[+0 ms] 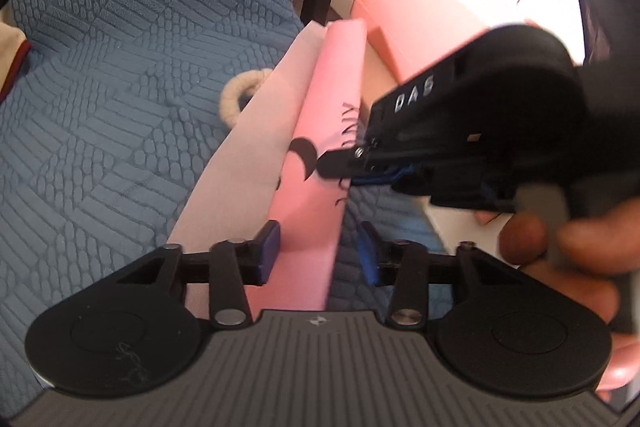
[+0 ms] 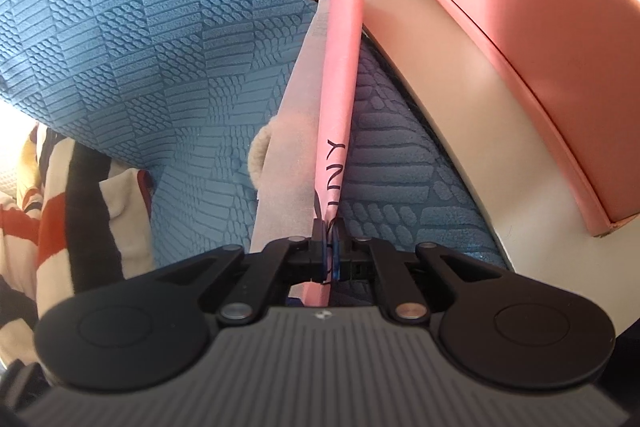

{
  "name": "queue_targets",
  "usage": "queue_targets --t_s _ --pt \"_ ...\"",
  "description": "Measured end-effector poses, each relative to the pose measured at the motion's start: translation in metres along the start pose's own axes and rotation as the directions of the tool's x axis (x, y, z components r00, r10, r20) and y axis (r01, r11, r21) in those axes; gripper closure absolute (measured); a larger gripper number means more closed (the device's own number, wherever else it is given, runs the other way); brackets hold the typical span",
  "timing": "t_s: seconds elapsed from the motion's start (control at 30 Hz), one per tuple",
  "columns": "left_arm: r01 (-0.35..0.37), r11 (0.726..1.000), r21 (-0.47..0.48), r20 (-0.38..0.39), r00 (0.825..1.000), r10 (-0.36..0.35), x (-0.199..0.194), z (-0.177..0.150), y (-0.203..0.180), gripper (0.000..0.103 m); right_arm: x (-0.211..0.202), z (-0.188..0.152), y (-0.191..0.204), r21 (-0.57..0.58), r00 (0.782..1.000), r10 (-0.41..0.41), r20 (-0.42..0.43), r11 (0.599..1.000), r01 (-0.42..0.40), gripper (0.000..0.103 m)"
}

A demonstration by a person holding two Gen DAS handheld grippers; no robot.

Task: Organize objects

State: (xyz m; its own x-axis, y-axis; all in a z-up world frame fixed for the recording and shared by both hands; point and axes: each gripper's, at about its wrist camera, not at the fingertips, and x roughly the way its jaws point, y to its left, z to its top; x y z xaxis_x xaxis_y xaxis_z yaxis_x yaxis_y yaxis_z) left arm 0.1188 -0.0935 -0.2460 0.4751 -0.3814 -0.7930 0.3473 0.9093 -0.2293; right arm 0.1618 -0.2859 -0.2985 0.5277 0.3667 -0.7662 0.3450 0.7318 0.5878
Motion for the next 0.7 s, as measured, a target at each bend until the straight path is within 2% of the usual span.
queue_targets --t_s 0.03,0.1,0.23,0.3,0.43,0.57,0.63,0.7 --pt "-0.008 1.0 -0.002 0.0 1.0 0.008 0.001 -0.001 0.002 0.069 0.0 0.0 -0.001 0.003 1.0 -0.005 -0.004 1.0 0.005 0.097" --pt "0.019 0.999 -0.025 0.004 1.0 -0.019 0.0 0.0 0.007 0.079 0.001 0.001 -0.003 0.021 1.0 -0.007 -0.009 1.0 0.007 0.095" --pt "0.062 0.991 -0.117 0.023 0.998 -0.06 -0.001 0.001 0.018 0.084 0.0 0.001 -0.004 0.031 1.0 -0.003 0.0 1.0 0.003 0.091" --pt "0.117 0.971 -0.21 0.03 0.993 -0.114 -0.001 0.001 0.031 0.084 -0.003 0.002 -0.001 0.016 1.0 0.007 0.012 1.0 -0.007 0.091" --pt "0.212 0.89 -0.404 0.061 0.977 -0.205 0.002 0.0 0.059 0.084 -0.011 0.006 0.009 -0.031 0.998 0.03 0.056 0.999 -0.028 0.088" --pt "0.28 0.764 -0.581 0.108 0.957 -0.268 0.008 -0.005 0.088 0.085 -0.012 0.007 0.016 -0.051 0.995 0.056 0.078 0.997 -0.052 0.087" --pt "0.281 0.72 -0.634 0.123 0.956 -0.265 0.008 -0.008 0.098 0.088 -0.009 0.005 0.018 -0.056 0.995 0.062 0.075 0.997 -0.058 0.087" --pt "0.263 0.694 -0.67 0.119 0.961 -0.25 0.01 -0.012 0.105 0.09 -0.004 0.003 0.022 -0.053 0.995 0.073 0.064 0.996 -0.07 0.087"
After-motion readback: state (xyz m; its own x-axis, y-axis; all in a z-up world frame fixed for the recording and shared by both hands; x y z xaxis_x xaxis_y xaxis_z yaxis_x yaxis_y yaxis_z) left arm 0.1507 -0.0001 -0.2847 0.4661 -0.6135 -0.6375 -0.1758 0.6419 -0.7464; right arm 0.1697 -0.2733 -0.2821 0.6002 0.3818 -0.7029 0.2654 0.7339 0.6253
